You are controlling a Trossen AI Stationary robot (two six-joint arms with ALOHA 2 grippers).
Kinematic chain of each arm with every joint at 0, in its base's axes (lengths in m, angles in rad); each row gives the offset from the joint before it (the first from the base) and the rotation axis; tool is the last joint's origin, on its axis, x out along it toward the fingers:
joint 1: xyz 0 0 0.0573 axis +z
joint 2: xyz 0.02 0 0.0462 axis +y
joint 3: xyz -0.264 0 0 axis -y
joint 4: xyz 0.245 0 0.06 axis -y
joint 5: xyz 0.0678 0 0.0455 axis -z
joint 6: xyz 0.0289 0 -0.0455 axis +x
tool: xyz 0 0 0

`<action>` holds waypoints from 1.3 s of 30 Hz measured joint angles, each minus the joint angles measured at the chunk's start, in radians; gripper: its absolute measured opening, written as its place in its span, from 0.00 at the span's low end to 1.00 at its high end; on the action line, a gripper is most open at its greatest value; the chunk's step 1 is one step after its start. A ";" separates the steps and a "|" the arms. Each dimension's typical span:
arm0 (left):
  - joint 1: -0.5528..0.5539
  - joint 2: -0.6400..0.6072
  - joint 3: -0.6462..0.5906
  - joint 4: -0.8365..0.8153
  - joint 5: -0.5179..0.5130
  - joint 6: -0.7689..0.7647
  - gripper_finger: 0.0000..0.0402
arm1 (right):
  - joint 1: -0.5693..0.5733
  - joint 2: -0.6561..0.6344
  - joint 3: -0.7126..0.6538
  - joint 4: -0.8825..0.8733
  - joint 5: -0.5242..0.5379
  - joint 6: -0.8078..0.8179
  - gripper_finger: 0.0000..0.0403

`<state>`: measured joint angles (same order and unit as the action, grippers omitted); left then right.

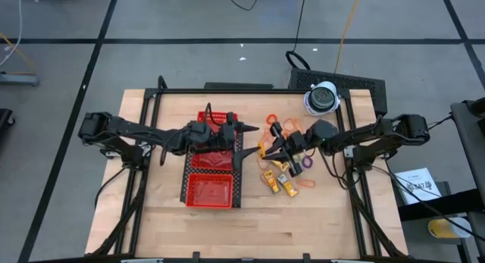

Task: Pick & Place Office Desk Supplies
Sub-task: Put the yellow spring keychain into the top red basket on the shelf

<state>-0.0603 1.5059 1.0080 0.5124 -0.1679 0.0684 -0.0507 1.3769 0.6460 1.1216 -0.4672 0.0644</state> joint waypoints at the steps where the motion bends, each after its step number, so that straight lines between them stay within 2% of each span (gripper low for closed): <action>1: 0.003 0.000 0.000 -0.003 0.002 -0.002 0.75 | 0.001 0.000 0.000 0.002 0.000 0.001 0.05; 9: 0.016 0.000 0.000 -0.011 0.025 -0.007 0.57 | 0.000 0.000 0.000 0.003 0.001 -0.005 0.05; 20: 0.015 0.000 0.000 -0.010 0.140 -0.038 0.34 | -0.002 0.000 0.000 -0.012 0.026 -0.015 0.05; 28: 0.015 0.000 0.000 -0.009 0.142 -0.009 0.22 | -0.002 0.000 0.000 -0.020 0.028 -0.021 0.05; 36: 0.015 0.000 0.000 -0.008 0.142 0.020 0.04 | -0.002 0.000 0.000 -0.041 0.028 -0.021 0.05; 39: 0.015 0.000 0.000 -0.008 0.142 0.035 0.03 | -0.002 0.000 0.000 -0.042 0.030 -0.021 0.05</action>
<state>-0.0452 1.5059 1.0080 0.5047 -0.0257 0.1036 -0.0528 1.3769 0.6460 1.0796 -0.4375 0.0435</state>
